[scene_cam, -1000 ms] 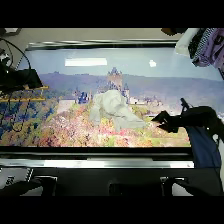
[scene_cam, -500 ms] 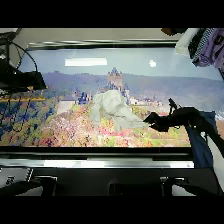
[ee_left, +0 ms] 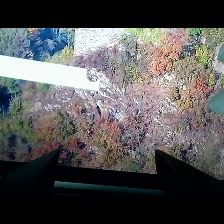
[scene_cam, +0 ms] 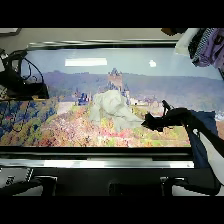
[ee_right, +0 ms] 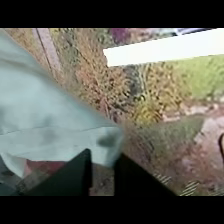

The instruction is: Fold the clothes and pants, and hang the long-sleeved shirts on hangers.

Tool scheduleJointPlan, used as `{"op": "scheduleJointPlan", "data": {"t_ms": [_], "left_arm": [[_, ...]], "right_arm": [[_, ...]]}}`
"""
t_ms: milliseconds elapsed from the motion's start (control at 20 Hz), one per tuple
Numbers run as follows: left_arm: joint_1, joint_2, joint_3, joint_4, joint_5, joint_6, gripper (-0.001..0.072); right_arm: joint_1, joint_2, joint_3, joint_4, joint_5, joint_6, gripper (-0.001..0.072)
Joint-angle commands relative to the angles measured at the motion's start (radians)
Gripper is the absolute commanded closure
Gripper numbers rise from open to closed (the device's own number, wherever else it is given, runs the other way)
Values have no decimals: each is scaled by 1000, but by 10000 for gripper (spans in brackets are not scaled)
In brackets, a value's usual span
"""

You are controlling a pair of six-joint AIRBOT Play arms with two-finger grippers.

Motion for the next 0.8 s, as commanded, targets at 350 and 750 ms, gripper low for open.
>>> {"op": "scheduleJointPlan", "data": {"t_ms": [350,750], "left_arm": [[101,3,-560,-652,549,324,35],[-19,-131,-731,-921,743,506,36]], "right_arm": [[22,69,2,-13,51,0,679],[22,145,2,-35,19,55,678]]}}
